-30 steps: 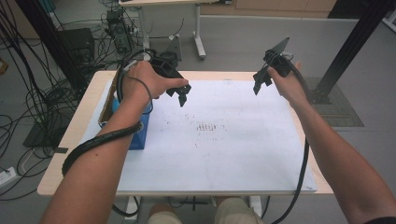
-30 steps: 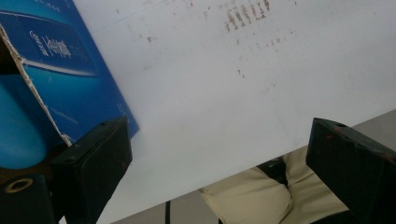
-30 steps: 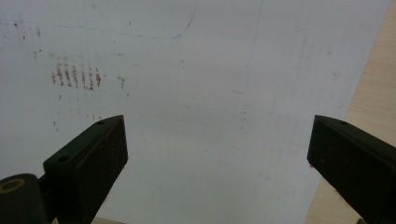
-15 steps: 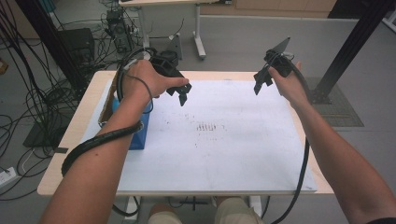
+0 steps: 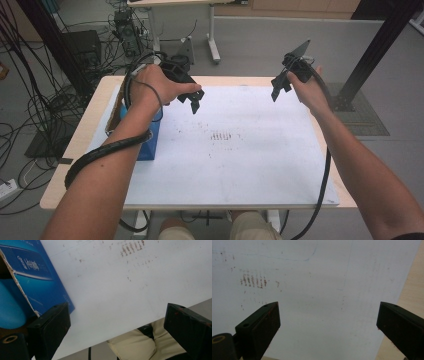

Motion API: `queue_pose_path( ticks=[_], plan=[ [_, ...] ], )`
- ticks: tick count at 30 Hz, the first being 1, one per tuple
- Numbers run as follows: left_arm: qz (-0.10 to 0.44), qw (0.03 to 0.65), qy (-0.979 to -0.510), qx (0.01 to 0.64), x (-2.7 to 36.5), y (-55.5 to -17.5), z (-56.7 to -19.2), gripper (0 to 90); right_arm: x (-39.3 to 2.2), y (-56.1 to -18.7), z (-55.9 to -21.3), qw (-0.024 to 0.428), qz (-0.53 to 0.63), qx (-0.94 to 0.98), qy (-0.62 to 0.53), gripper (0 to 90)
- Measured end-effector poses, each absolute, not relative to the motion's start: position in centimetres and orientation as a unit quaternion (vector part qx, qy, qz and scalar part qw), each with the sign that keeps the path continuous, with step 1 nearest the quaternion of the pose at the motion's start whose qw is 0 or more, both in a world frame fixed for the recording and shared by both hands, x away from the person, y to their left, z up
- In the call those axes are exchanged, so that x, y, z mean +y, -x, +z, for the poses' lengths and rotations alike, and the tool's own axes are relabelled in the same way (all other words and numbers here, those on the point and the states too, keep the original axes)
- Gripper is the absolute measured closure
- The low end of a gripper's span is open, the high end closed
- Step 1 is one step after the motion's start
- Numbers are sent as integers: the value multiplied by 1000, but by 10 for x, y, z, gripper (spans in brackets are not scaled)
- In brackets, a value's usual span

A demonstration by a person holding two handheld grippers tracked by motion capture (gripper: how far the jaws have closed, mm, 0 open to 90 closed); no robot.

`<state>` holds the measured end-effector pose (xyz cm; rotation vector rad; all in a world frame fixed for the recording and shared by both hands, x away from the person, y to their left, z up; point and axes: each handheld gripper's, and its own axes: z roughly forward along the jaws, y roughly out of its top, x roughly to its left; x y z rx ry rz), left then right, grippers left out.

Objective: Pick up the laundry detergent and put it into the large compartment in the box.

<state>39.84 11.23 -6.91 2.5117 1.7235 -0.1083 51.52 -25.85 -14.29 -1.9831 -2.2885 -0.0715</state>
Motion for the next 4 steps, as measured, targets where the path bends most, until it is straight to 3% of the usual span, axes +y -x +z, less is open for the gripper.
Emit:
queue_pose_path(
  ticks=[4],
  plan=[
    [-36, 46, -824, 564, 112, -399, -70, 74, -260, -514, -142, 56, -25, -755, 653, 48]
  ],
)
